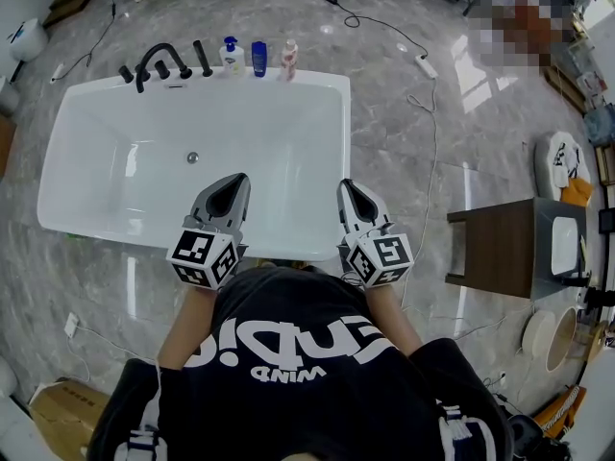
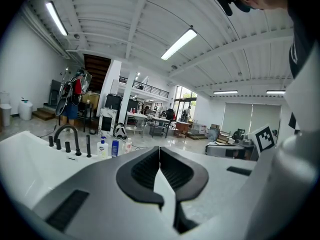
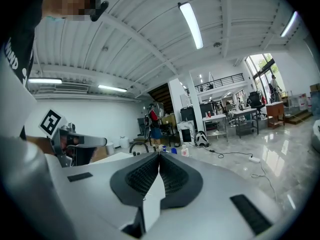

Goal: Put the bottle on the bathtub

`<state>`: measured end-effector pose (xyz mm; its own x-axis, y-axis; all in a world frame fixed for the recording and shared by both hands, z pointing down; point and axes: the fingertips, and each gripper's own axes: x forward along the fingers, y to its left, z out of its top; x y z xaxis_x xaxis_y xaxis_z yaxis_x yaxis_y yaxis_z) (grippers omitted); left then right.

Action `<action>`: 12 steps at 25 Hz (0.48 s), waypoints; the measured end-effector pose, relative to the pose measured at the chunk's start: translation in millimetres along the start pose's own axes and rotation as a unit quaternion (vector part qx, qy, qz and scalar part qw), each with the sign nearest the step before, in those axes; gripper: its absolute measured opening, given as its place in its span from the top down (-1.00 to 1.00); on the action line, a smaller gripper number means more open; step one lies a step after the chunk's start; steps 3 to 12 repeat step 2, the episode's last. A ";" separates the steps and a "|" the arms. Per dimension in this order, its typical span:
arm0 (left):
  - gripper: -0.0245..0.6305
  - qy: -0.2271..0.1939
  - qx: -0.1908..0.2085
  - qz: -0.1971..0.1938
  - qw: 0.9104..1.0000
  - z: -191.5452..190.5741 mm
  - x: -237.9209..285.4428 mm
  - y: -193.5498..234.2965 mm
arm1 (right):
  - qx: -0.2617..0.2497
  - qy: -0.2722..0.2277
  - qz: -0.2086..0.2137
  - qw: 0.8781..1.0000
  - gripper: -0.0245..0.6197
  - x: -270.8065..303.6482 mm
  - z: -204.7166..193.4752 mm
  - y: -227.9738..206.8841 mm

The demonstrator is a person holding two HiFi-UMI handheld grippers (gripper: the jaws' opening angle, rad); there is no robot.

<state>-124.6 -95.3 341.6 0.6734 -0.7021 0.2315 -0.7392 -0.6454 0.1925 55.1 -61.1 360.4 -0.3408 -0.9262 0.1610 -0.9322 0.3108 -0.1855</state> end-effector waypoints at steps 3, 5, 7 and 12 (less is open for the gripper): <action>0.90 0.001 0.000 0.001 1.000 -1.2 1.1 1.3 | 0.000 0.001 0.001 1.000 0.85 2.3 -0.8 -0.2; 0.90 0.001 0.000 0.001 1.000 -1.2 1.1 1.3 | 0.000 0.001 0.001 1.000 0.85 2.3 -0.8 -0.2; 0.90 0.001 0.000 0.001 1.000 -1.2 1.1 1.3 | 0.000 0.001 0.001 1.000 0.85 2.3 -0.8 -0.2; 0.90 0.001 0.000 0.001 1.000 -1.2 1.1 1.3 | 0.000 0.001 0.001 1.000 0.85 2.3 -0.8 -0.2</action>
